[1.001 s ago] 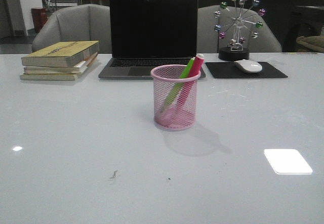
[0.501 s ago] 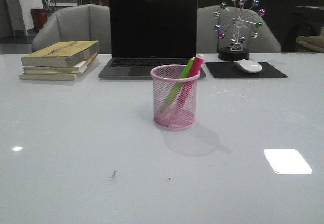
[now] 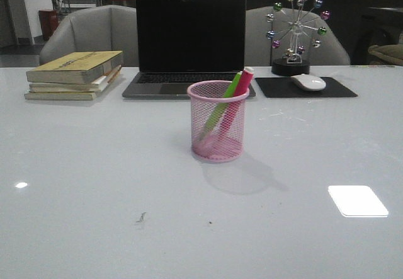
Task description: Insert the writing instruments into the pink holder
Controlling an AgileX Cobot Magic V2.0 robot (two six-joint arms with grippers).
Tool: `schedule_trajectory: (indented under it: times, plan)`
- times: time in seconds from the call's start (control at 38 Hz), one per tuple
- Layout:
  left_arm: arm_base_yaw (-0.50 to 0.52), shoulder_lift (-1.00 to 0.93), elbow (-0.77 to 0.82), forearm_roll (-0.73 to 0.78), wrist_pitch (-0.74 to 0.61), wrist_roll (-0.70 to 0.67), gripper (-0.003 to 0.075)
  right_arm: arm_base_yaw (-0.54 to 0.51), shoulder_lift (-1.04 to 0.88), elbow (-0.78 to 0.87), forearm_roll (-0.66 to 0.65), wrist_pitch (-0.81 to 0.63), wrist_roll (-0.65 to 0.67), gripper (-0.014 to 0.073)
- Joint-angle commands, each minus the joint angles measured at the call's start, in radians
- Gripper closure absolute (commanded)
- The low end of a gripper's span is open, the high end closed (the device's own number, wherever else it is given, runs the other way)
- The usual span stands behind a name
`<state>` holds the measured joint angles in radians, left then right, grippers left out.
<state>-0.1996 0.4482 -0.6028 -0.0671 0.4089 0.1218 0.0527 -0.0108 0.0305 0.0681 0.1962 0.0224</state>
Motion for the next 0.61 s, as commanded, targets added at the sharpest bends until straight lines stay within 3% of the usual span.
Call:
schedule_trajectory:
  times: [0.0, 0.11, 0.26, 0.58]
  plan:
    - [0.000, 0.005, -0.028, -0.011, -0.084, -0.012, 0.0392, -0.001, -0.018, 0.001, 0.002, -0.080, -0.007, 0.0544]
    - [0.000, 0.005, -0.026, -0.008, -0.091, -0.012, 0.0439, -0.001, -0.018, 0.001, 0.002, -0.080, -0.007, 0.0544]
    - [0.000, -0.004, -0.026, -0.008, -0.122, -0.012, 0.0631, -0.001, -0.018, 0.001, 0.002, -0.080, -0.007, 0.0544]
    - [0.063, -0.152, -0.001, 0.039, -0.268, -0.012, 0.0621, -0.001, -0.018, 0.001, 0.002, -0.080, -0.007, 0.0544]
